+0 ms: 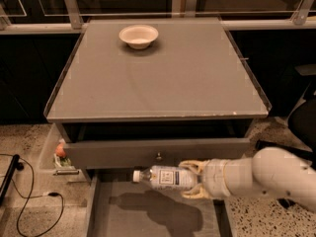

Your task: Pick blue plastic bottle from middle drawer and place on counter

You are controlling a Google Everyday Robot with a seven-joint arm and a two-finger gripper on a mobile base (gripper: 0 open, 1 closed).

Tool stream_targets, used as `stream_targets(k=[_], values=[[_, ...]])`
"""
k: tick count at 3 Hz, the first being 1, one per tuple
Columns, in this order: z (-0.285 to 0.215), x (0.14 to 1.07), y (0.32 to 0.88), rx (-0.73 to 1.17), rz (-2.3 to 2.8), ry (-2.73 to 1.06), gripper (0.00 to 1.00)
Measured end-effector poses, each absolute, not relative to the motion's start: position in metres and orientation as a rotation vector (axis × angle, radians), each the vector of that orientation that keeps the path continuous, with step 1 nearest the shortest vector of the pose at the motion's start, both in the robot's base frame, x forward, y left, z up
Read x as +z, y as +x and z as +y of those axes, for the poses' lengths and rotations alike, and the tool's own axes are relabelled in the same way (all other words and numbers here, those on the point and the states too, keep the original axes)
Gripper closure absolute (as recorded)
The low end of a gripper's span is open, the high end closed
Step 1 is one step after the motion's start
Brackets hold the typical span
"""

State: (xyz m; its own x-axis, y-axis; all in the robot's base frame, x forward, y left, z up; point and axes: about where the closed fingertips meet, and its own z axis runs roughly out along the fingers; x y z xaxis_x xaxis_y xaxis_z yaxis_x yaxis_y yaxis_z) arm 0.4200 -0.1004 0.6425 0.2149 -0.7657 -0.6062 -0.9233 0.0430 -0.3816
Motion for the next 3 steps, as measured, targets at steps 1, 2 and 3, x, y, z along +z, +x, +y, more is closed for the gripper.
stream_targets(k=[1,2,3], values=[[-0.114,0.726,0.434,0.144,1.554,-1.76,1.0],[-0.123,0.783,0.428,0.07,1.509,-1.748,1.0],[-0.123,0.783,0.429,0.068,1.508,-1.748,1.0]])
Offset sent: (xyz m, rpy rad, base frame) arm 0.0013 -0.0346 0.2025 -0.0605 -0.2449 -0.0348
